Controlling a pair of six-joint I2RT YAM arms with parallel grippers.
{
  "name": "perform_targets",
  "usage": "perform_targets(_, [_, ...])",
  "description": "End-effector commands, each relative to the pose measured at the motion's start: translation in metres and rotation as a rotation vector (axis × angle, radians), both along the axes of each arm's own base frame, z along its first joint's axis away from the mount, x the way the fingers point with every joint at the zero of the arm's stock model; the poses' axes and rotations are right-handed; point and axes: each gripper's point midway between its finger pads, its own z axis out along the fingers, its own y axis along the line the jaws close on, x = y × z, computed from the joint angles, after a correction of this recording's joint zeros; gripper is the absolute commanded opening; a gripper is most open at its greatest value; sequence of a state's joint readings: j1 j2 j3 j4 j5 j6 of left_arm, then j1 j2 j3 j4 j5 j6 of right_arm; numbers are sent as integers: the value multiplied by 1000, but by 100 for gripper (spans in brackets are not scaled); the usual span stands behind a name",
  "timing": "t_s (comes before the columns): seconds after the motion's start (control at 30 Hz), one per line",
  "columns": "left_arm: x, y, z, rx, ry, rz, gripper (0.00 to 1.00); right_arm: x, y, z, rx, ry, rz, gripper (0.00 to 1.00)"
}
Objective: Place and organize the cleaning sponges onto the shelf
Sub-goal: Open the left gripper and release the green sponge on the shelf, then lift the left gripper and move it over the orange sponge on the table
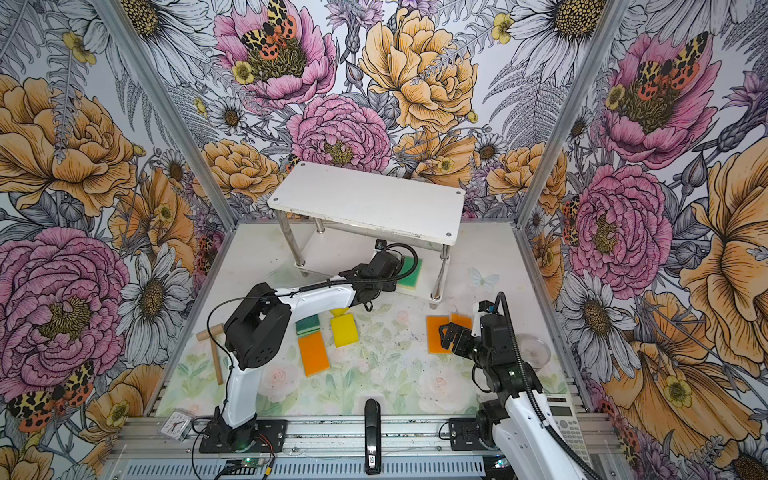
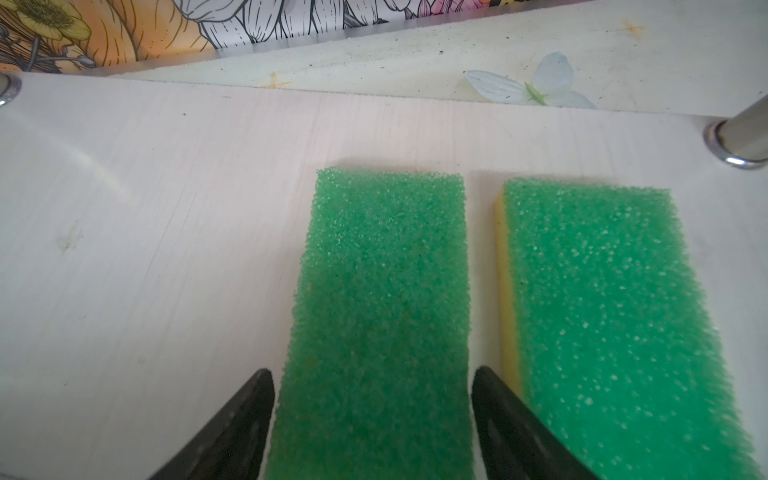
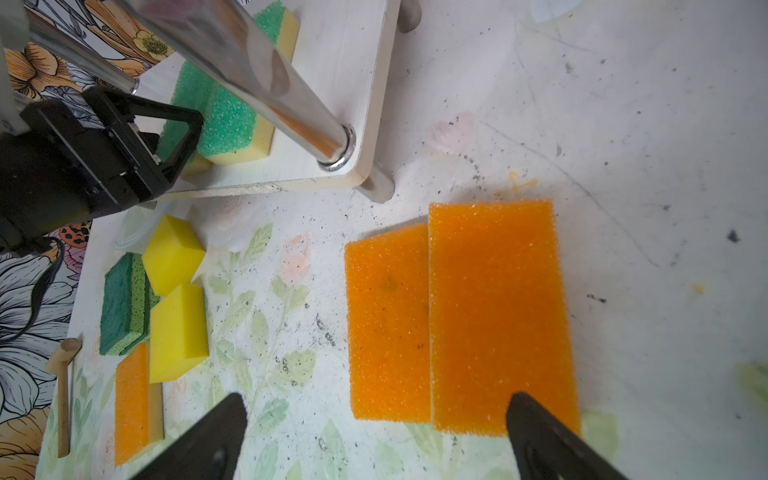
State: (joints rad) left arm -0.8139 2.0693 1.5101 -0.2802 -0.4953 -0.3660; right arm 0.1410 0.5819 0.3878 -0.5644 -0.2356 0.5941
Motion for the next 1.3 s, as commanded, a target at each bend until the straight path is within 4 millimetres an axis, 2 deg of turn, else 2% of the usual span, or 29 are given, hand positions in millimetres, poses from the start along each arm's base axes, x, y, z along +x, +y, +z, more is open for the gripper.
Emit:
perform_targets(0.0, [-5, -5, 28, -47, -44, -21, 77, 4, 0, 7, -4, -33, 0, 100])
perform_targets(0.37, [-14, -3, 43, -48, -72, -35, 80, 3, 1, 6, -1, -34, 2, 100])
perform_targets(0.6, [-35, -2, 61, -43, -105, -48, 84, 3, 2, 8, 9, -39, 6, 100])
perform_targets(0.7, [-50, 1, 63, -41, -104, -53, 86, 2, 3, 9, 14, -42, 11, 100])
perform_targets(0.73, [-56, 3, 73, -56, -113, -50, 86, 2, 4, 10, 16, -42, 11, 100])
perform_targets(0.93, [-89, 21, 85, -116, -90, -35, 89, 2, 4, 11, 19, -47, 12, 100])
perform_targets(0.97, [-96, 24, 86, -123, -84, -32, 98, 2, 4, 11, 19, -47, 13, 100])
perform_targets(1.0, [-102, 28, 87, -130, -78, -25, 99, 2, 5, 12, 21, -46, 15, 100])
perform_targets(1.13, [-123, 50, 85, -115, -54, 20, 99, 2, 8, 18, 34, -56, 32, 100])
perform_targets(1.27, [-151, 75, 72, -134, 0, 65, 99, 2, 10, 24, 45, -70, 43, 100])
